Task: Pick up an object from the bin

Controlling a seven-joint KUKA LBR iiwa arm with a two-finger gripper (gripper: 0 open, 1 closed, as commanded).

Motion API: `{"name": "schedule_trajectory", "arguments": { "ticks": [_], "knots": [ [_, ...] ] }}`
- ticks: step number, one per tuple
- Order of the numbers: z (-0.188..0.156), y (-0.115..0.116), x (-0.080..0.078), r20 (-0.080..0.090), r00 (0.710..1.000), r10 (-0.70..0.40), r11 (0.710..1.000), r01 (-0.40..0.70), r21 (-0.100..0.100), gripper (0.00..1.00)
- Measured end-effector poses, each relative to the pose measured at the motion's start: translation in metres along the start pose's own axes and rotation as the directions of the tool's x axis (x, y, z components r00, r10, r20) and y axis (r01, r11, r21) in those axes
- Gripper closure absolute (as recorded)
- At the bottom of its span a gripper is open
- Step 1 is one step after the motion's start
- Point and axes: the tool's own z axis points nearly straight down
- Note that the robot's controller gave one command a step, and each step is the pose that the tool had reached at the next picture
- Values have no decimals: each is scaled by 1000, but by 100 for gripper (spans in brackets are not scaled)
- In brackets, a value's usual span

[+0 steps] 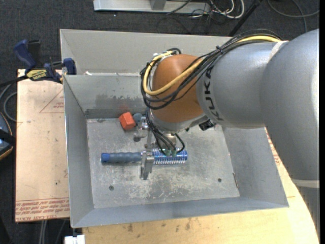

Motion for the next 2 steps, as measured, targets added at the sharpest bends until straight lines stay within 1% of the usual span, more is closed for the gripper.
{"name": "schedule_trajectory", "arguments": {
  "ticks": [1, 2],
  "knots": [
    [65, -74, -32, 15, 995, 98, 995, -98, -6, 0],
    [62, -72, -34, 12, 995, 98, 995, -98, -4, 0]
  ]
}}
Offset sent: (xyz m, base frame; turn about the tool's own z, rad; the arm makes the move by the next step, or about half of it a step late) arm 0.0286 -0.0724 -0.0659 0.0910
